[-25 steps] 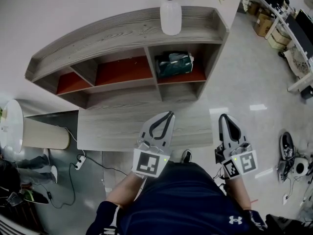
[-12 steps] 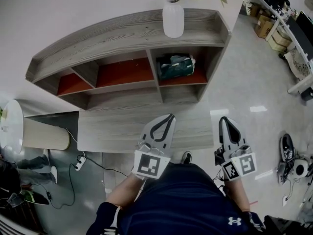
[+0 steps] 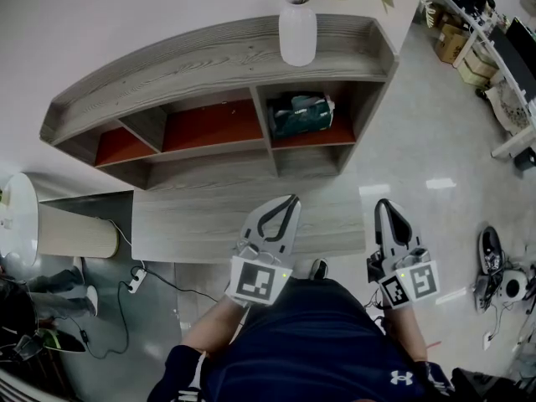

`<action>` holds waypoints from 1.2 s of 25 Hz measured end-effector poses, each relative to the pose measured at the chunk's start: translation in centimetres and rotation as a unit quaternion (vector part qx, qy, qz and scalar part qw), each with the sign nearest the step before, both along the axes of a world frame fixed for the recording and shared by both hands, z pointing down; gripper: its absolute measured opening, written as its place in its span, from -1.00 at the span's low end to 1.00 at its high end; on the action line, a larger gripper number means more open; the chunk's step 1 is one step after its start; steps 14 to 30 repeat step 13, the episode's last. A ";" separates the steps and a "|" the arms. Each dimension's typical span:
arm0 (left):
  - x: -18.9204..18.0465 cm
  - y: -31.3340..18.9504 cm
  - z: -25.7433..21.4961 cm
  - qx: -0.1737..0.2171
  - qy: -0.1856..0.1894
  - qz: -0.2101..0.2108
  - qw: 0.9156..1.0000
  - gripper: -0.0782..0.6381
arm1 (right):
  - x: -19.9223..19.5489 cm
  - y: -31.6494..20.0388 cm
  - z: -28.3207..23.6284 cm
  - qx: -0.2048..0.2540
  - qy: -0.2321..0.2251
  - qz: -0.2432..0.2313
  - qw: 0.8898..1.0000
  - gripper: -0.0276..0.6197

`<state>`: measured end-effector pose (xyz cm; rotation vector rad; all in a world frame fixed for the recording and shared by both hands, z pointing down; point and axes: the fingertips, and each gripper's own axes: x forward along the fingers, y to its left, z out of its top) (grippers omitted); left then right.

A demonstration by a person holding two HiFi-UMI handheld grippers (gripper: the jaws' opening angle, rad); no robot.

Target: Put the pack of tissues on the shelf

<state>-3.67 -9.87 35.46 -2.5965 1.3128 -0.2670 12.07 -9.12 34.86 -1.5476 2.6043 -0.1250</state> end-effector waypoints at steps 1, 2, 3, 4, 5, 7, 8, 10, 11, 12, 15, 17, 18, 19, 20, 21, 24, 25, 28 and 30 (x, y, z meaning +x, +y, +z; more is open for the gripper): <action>0.0 -0.1 0.0 0.000 -0.004 0.001 1.000 -0.72 | 0.0 -0.1 0.0 0.000 0.000 0.000 1.000 -0.88; 0.0 -0.1 0.1 0.001 -0.007 0.001 1.000 -0.72 | -0.1 -0.2 0.0 -0.001 0.000 0.001 1.000 -0.88; 0.0 -0.2 0.1 0.000 -0.010 0.001 1.000 -0.72 | -0.1 -0.3 0.1 -0.001 0.000 0.001 1.000 -0.88; -0.1 -0.4 0.2 -0.001 -0.011 0.001 1.000 -0.72 | -0.2 -0.4 0.1 -0.002 0.000 0.001 1.000 -0.88; -0.1 -0.5 0.2 -0.002 -0.011 0.001 1.000 -0.72 | -0.2 -0.5 0.1 -0.003 0.000 0.001 1.000 -0.88; -0.2 -0.8 0.3 -0.004 -0.009 0.002 1.000 -0.72 | -0.3 -0.7 0.2 -0.003 -0.001 0.001 1.000 -0.88; -0.2 -0.9 0.3 -0.003 -0.008 0.002 1.000 -0.72 | -0.4 -0.8 0.2 -0.003 -0.001 0.001 1.000 -0.88; -0.3 -1.1 0.4 -0.002 -0.007 0.003 1.000 -0.72 | -0.5 -1.0 0.2 -0.003 -0.001 0.001 1.000 -0.88; -0.3 -1.2 0.4 -0.002 -0.007 0.003 1.000 -0.72 | -0.5 -1.1 0.2 -0.003 -0.001 0.001 1.000 -0.88; -0.4 -1.4 0.4 -0.002 -0.007 0.004 1.000 -0.72 | -0.6 -1.2 0.1 -0.003 -0.001 0.001 1.000 -0.88; -0.4 -1.5 0.4 -0.002 -0.007 0.005 1.000 -0.72 | -0.6 -1.4 0.1 -0.003 -0.001 0.002 1.000 -0.88; -0.4 -1.5 0.4 -0.002 -0.007 0.005 1.000 -0.72 | -0.6 -1.4 0.1 -0.003 -0.001 0.002 1.000 -0.88; -0.4 -1.5 0.4 -0.002 -0.007 0.005 1.000 -0.72 | -0.6 -1.4 0.1 -0.003 -0.001 0.002 1.000 -0.88; -0.4 -1.5 0.4 -0.002 -0.007 0.005 1.000 -0.72 | -0.6 -1.4 0.1 -0.003 -0.001 0.002 1.000 -0.88; -0.4 -1.5 0.4 -0.002 -0.007 0.005 1.000 -0.72 | -0.6 -1.4 0.1 -0.003 -0.001 0.002 1.000 -0.88; -0.4 -1.5 0.4 -0.002 -0.007 0.005 1.000 -0.72 | -0.6 -1.4 0.1 -0.003 -0.001 0.002 1.000 -0.88; -0.4 -1.5 0.4 -0.002 -0.007 0.005 1.000 -0.72 | -0.6 -1.4 0.1 -0.003 -0.001 0.002 1.000 -0.88; -0.4 -1.5 0.4 -0.002 -0.007 0.005 1.000 -0.72 | -0.6 -1.4 0.1 -0.003 -0.001 0.002 1.000 -0.88; -0.4 -1.5 0.4 -0.002 -0.007 0.005 1.000 -0.72 | -0.6 -1.4 0.1 -0.003 -0.001 0.002 1.000 -0.88; -0.4 -1.5 0.4 -0.002 -0.007 0.005 1.000 -0.72 | -0.6 -1.4 0.1 -0.003 -0.001 0.002 1.000 -0.88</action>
